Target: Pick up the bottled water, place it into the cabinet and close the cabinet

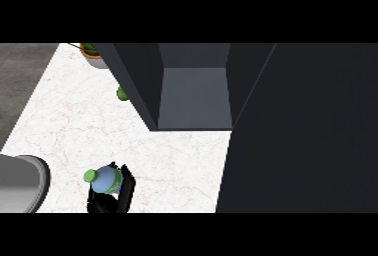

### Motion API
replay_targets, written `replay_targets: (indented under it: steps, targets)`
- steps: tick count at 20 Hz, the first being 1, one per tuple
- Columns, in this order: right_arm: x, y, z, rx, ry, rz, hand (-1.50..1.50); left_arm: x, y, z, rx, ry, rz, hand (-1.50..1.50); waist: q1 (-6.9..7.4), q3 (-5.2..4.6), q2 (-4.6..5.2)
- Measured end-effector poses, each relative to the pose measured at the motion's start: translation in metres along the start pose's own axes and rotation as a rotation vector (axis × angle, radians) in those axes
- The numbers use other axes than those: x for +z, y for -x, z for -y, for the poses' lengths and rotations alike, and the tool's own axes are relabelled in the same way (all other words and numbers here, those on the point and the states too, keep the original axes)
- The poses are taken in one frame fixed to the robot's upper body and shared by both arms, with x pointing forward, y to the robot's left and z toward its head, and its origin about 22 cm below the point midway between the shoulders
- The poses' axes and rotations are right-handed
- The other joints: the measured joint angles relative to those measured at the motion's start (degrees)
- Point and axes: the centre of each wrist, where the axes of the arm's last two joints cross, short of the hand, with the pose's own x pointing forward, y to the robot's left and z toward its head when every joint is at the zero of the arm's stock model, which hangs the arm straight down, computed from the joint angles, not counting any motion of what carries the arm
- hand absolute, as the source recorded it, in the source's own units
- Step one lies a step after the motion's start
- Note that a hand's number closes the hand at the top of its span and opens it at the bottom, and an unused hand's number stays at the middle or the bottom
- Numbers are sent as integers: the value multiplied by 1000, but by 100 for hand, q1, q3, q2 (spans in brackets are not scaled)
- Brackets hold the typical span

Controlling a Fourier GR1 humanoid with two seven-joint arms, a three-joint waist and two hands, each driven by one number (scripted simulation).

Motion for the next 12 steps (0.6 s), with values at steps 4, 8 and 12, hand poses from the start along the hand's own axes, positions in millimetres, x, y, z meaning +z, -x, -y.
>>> replay_targets:
  steps: [4,8,12]
  targets:
    - [-3,0,3,21,1,8,-150,-3,5,1,39,5,8,150,6,7,1]
    - [-4,1,5,27,8,10,-150,-9,4,7,66,72,9,150,-9,5,1]
    - [-5,2,5,30,-8,23,-150,-15,4,-2,75,340,-28,150,-109,3,-4]
